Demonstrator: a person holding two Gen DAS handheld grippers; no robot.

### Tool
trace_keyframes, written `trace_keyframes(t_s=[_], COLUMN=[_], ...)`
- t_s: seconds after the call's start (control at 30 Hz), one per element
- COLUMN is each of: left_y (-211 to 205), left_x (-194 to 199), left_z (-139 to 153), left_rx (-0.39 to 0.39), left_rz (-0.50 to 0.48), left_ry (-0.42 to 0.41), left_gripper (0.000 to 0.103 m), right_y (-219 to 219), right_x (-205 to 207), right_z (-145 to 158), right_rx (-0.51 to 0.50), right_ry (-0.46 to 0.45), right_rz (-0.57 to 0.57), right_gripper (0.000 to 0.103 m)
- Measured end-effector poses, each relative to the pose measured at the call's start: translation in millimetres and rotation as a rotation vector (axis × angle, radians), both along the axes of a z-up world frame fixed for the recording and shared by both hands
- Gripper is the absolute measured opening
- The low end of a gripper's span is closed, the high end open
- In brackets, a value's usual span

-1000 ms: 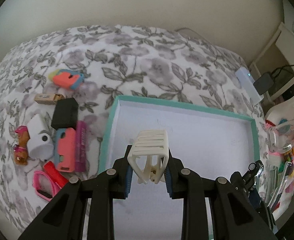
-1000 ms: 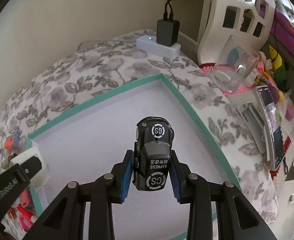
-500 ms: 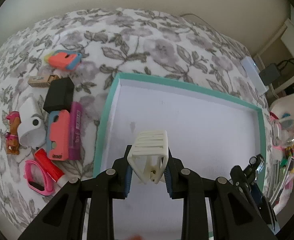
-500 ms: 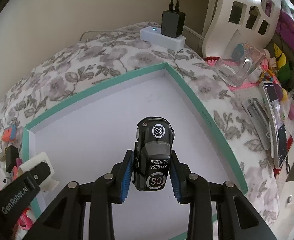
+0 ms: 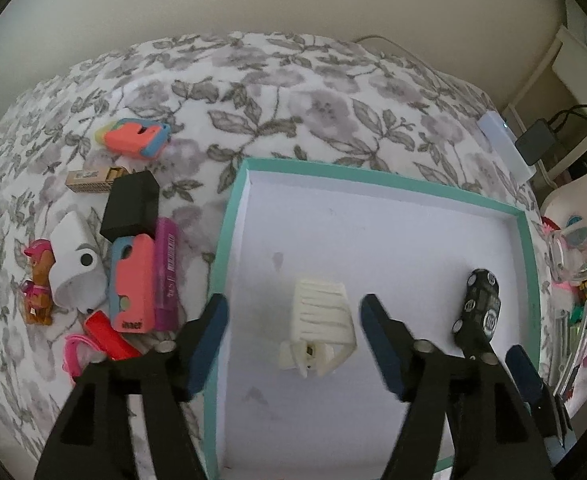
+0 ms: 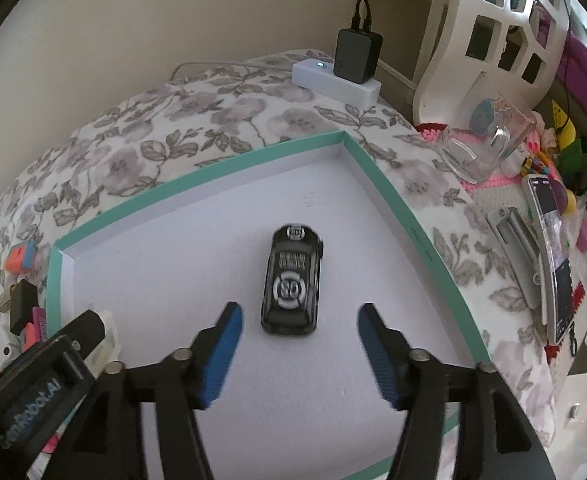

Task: Organize rigid objects
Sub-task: 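Carry both items over the teal-rimmed tray and open both tools, then move both tools back toward the remaining toys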

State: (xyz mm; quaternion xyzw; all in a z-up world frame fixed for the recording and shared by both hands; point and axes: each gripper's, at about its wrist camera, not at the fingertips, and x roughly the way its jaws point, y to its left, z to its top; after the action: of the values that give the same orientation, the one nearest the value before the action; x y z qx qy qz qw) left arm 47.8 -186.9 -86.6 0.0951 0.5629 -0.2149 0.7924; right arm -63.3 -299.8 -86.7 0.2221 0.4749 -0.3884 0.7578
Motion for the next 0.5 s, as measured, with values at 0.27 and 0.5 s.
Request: trace_keyframes(t_s=[0.27,0.5], left_y=[13,36], left_x=[6,20], left_z=[9,15], left_rx=[-0.015,-0.060], left_rz=[0.046,0.143], left_ry=[-0.064,-0.084], left_gripper=[0.095,0.101], right_y=[0,4], right_x=[-1,1], right_z=[-1,0], right_rx=[-0.008,-0.004], right_ry=[-0.013,-0.044], right_rz=[0.005,0.031], right_gripper=[0.095,0.103])
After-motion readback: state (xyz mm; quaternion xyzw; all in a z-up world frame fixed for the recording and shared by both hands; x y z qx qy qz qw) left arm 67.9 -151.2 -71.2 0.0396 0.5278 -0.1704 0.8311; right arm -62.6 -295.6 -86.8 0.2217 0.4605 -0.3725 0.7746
